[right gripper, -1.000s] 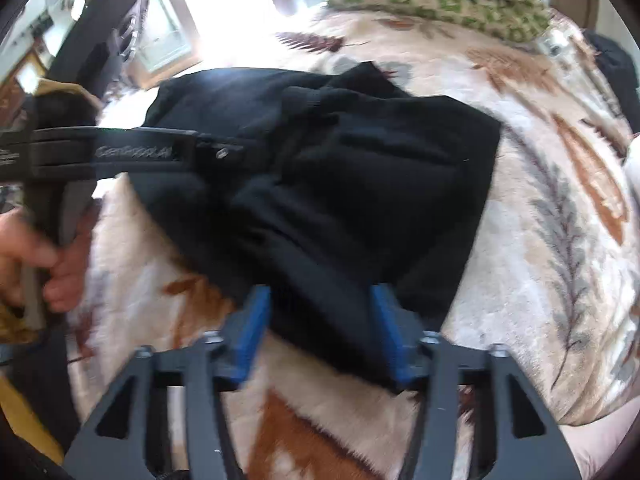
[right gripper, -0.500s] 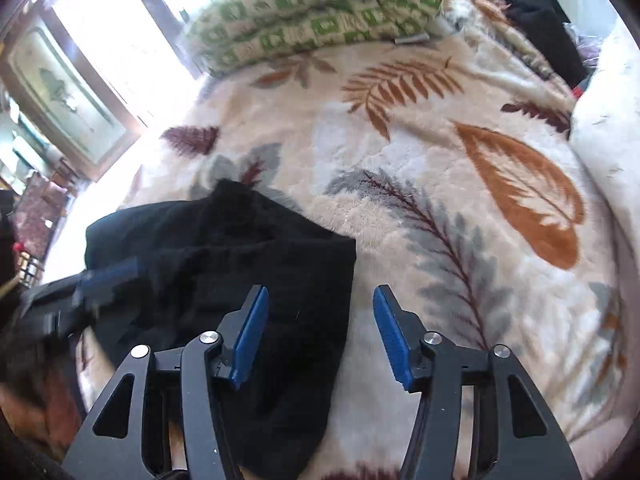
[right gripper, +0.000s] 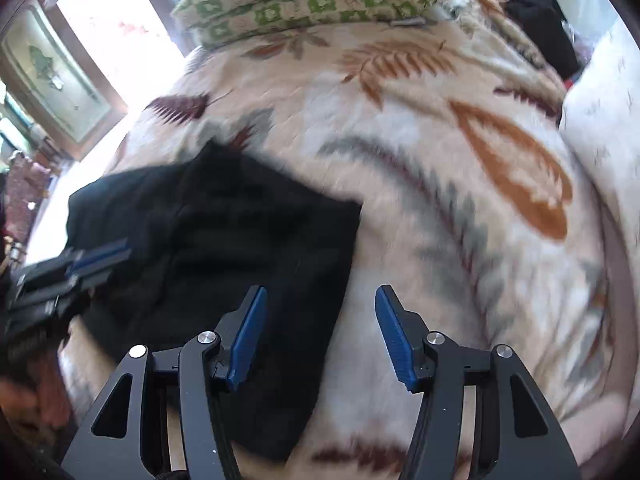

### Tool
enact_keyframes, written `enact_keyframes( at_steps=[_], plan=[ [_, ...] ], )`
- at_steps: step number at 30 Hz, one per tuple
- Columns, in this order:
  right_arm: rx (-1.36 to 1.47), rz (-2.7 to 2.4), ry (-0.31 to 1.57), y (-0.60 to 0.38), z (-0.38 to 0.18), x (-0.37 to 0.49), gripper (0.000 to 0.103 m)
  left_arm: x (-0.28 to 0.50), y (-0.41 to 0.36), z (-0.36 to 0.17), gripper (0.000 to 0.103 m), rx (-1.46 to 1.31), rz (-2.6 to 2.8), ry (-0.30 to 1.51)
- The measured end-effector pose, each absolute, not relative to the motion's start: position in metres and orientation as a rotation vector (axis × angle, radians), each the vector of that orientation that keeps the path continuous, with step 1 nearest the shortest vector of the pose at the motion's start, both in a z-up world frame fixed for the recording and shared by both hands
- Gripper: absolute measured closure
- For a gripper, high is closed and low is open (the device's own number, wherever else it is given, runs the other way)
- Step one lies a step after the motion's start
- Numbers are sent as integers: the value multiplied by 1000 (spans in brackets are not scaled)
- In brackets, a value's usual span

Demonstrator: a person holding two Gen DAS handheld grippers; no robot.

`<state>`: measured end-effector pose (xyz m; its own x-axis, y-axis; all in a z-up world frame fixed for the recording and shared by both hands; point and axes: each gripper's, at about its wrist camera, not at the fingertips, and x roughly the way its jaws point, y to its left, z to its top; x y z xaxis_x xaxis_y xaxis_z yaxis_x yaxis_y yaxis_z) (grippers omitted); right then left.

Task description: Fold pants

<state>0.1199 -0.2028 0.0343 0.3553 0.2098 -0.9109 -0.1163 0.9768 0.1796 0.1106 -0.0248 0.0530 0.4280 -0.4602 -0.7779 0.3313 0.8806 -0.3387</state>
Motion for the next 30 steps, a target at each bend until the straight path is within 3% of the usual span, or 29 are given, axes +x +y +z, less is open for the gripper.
enact_keyframes(
  at_steps=[7,12,15,17,18,19,30],
  plan=[
    [-4,262,1231,-167,8,68,47,97,-35,22,78,-27,-461,1081],
    [-8,213,1129,-163,0,58,43,80,-43,18,77,79,-449,995],
    [25,190,1138,-164,5,58,42,83,-42,27,66,45,-461,1023],
    [92,176,1151,-169,10,61,42,82,-35,37,51,-3,-460,1025],
    [112,172,1136,-170,15,61,42,81,-30,41,38,-9,-445,1013],
    [111,171,1123,-167,18,63,42,80,-26,44,34,-8,-429,1003],
    [-22,200,1121,-143,8,54,37,83,-8,20,32,61,-350,1054]
  ],
)
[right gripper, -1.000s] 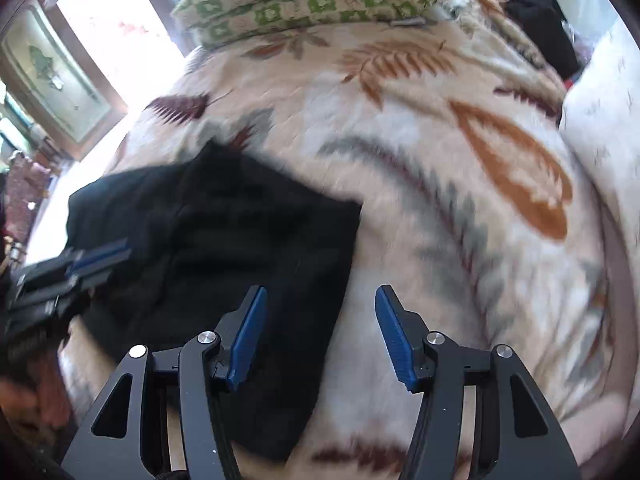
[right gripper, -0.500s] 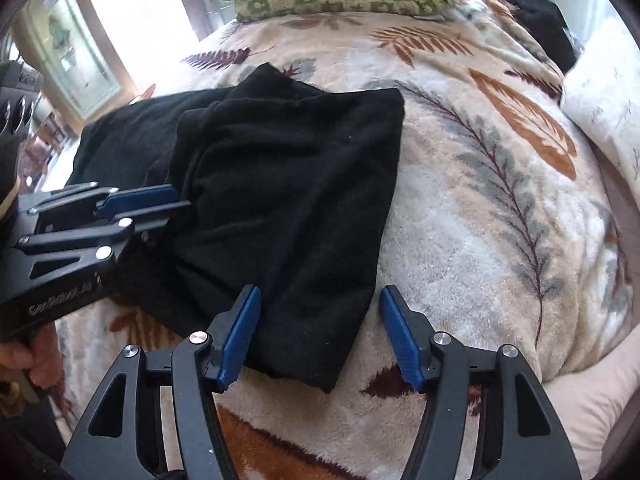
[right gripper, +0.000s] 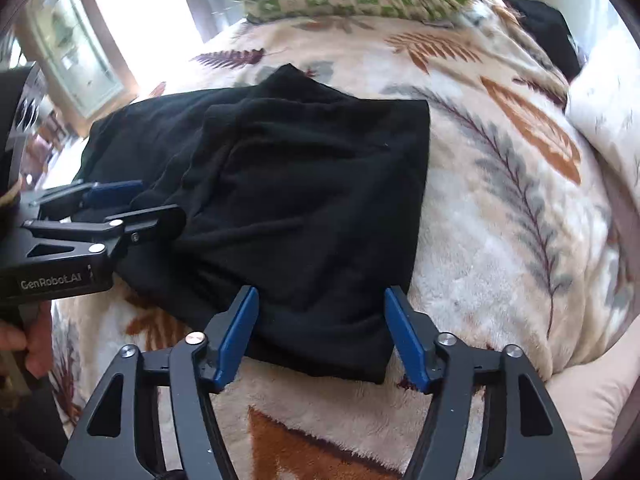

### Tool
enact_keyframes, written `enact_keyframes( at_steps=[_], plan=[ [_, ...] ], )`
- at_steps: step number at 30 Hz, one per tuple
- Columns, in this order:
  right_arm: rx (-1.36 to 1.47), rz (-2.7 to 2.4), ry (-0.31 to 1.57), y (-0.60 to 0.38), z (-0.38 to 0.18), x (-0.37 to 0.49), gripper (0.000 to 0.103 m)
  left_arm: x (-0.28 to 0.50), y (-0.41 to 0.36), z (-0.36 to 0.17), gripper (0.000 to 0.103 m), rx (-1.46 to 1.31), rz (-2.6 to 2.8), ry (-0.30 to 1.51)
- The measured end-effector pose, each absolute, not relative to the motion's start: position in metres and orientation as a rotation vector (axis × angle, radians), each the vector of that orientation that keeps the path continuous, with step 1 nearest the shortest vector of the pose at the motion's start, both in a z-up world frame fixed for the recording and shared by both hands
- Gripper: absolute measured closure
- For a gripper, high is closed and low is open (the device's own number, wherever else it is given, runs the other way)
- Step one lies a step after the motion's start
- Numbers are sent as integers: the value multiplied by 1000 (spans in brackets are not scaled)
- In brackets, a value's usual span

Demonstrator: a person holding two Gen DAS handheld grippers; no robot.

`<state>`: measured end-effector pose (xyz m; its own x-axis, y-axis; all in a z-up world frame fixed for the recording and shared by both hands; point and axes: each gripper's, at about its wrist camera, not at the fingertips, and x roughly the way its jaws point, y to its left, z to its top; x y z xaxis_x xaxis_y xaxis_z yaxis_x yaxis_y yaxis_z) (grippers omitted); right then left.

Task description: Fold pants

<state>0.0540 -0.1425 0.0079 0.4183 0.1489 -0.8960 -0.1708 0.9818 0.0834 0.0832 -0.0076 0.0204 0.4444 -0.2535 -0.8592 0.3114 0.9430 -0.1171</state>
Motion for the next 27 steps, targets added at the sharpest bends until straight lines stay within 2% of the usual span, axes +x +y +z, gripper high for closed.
enact_keyframes(
  at_steps=[4,8,14,20,27],
  plan=[
    [34,197,1129,-146,22,56,36,85,-7,25,31,46,-354,1065],
    [37,207,1092,-140,35,52,28,83,1,27,24,17,-346,1070],
    [-50,234,1083,-110,32,50,28,75,11,31,10,31,-329,1062],
    [-51,287,1070,-93,34,44,28,71,44,47,2,3,-304,1029],
    [-67,374,1060,-55,36,41,28,81,109,59,0,-53,-244,1022]
  ],
)
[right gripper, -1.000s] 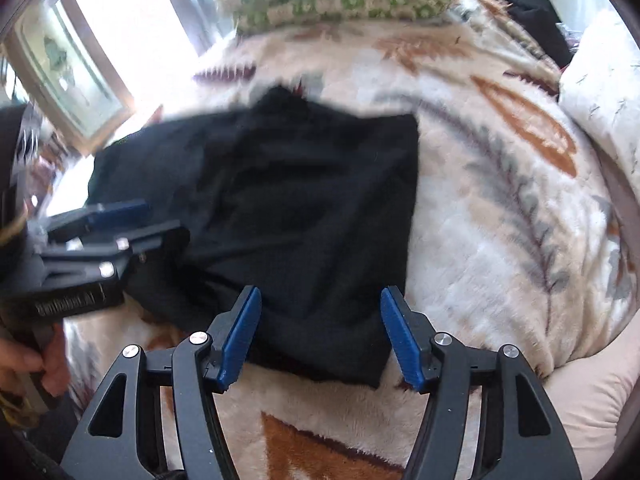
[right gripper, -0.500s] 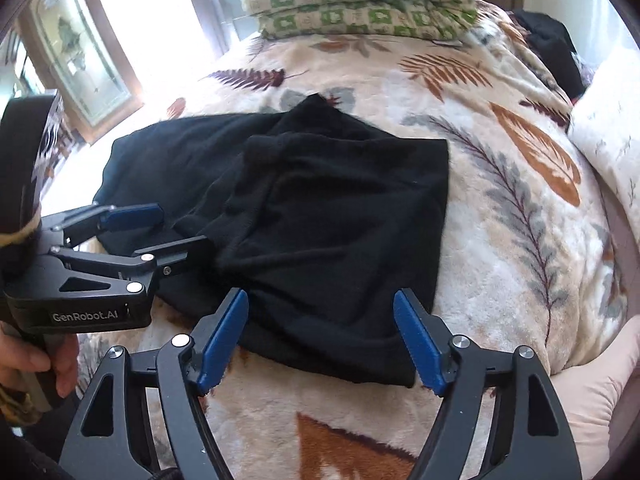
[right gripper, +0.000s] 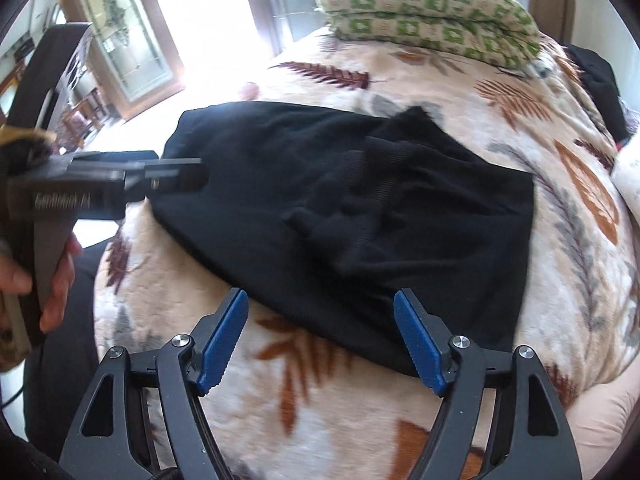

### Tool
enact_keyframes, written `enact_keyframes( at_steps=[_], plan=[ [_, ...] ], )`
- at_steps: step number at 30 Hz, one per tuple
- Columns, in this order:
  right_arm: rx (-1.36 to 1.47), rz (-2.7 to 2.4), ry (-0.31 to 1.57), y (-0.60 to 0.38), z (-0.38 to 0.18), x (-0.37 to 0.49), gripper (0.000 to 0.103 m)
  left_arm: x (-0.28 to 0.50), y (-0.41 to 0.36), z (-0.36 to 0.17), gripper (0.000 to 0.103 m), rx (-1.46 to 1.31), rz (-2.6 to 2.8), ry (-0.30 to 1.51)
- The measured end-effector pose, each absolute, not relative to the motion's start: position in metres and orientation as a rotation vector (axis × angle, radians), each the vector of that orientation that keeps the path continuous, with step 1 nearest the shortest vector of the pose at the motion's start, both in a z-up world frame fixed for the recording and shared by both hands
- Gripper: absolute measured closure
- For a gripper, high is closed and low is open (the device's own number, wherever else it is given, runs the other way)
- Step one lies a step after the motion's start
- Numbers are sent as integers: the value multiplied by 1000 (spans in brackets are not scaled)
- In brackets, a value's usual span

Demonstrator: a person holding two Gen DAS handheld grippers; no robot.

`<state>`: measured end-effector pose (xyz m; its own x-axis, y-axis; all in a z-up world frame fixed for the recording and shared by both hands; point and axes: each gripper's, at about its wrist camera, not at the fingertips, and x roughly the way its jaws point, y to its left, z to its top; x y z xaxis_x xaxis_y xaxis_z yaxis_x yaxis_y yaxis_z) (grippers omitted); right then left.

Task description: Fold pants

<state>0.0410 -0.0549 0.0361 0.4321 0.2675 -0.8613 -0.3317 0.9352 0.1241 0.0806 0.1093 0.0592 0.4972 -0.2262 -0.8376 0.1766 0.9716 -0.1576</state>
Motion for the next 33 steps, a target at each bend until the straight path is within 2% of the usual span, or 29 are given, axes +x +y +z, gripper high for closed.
enact_keyframes(
  at_steps=[11,19,22,24,26,33],
  plan=[
    [-189,482,986,5,41,30,24,108,191,60,0,-198,-188,1073],
    [-304,592,956,60,35,33,24,130,209,45,1,-294,-174,1112],
    [-341,614,955,75,28,35,24,138,213,33,5,-344,-182,1137],
    [-359,622,964,83,21,36,24,142,217,24,12,-378,-182,1157],
    [-370,633,978,88,14,39,29,148,219,16,26,-401,-186,1186],
    [-554,572,875,111,-3,42,36,162,218,7,27,-381,-218,1223]
  ],
)
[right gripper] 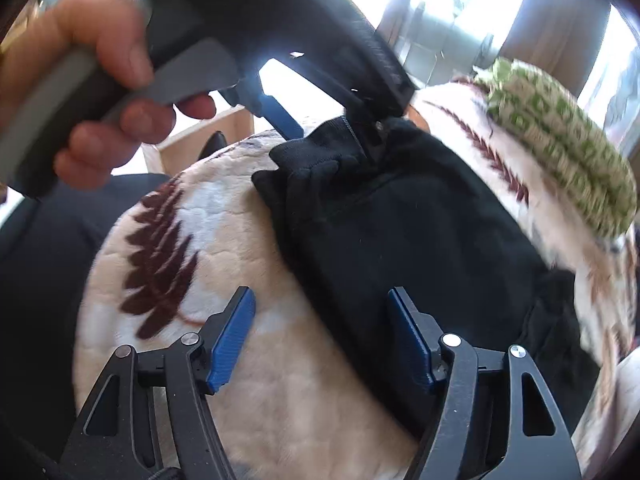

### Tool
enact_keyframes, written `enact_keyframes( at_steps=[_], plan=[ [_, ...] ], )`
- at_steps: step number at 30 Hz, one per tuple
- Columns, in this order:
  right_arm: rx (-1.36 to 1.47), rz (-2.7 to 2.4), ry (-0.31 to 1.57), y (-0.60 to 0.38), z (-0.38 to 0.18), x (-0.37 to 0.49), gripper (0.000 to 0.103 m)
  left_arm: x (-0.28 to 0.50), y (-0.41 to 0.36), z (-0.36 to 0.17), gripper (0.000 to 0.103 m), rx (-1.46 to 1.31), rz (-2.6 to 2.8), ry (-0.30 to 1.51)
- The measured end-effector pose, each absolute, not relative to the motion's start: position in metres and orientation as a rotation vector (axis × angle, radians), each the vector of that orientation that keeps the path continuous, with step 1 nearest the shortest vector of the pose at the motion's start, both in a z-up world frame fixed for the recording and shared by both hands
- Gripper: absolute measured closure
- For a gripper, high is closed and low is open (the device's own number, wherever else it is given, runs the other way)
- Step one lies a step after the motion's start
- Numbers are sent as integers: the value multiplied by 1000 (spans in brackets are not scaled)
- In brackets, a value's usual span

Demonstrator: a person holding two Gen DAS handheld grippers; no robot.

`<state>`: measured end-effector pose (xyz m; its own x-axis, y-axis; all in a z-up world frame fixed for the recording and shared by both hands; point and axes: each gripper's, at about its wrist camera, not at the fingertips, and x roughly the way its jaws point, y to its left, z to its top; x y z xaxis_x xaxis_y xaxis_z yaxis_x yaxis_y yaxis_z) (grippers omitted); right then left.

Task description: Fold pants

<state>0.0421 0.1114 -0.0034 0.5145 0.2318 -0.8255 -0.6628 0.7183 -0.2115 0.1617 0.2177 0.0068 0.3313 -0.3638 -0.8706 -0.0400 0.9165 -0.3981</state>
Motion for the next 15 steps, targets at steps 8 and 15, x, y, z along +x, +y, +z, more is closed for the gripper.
enact_keyframes(
  at_steps=[8,15],
  plan=[
    [-727,539,771,147,-8,55,74,178,225,5,26,-455,-249,1272],
    [-599,585,773,126,15,52,89,176,237,7,25,-572,-286,1280]
  ],
)
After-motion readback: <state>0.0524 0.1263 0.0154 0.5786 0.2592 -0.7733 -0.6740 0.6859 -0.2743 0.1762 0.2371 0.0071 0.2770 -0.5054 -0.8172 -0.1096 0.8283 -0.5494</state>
